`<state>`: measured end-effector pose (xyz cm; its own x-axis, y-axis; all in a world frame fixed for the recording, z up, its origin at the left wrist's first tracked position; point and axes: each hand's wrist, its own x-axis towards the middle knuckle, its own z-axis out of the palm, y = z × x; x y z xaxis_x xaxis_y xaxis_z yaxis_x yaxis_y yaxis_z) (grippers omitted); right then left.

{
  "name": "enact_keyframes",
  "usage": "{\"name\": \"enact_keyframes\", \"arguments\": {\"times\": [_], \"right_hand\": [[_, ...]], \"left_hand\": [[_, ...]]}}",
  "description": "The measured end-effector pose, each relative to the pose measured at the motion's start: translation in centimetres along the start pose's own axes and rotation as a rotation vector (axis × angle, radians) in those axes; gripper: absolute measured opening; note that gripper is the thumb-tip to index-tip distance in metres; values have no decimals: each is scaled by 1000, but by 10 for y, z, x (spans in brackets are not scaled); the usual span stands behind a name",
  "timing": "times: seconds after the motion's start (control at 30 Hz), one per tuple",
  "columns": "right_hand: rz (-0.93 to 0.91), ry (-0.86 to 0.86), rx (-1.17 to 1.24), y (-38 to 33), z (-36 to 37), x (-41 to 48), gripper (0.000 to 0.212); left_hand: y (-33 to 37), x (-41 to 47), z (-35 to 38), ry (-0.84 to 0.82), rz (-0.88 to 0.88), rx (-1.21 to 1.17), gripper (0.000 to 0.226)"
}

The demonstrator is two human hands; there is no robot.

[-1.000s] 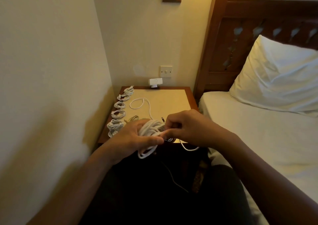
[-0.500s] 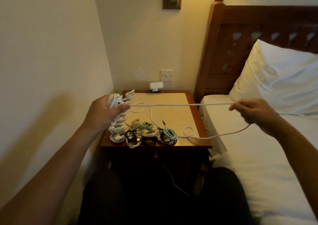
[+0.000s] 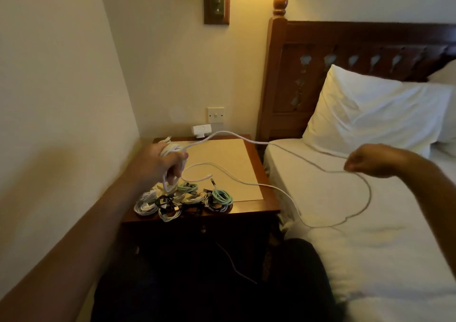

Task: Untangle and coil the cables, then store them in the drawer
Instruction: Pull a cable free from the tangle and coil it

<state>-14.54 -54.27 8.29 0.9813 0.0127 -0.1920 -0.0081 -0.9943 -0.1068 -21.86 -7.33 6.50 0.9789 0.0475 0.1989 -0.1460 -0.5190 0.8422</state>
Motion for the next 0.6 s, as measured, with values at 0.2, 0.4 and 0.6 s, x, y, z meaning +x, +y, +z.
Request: {"name": "enact_keyframes", "arguments": {"times": [0.2, 0.4, 0.6], "right_hand": [[-545, 85, 405, -156, 26, -51, 65], [-723, 0, 607, -206, 36, -40, 25], [-549, 48, 730, -144, 66, 10, 27]], "left_hand": [[25, -13, 27, -257, 33, -66, 28], [25, -23, 2, -299, -20, -240, 30], [-36, -28, -44, -249, -213, -608, 31]]}}
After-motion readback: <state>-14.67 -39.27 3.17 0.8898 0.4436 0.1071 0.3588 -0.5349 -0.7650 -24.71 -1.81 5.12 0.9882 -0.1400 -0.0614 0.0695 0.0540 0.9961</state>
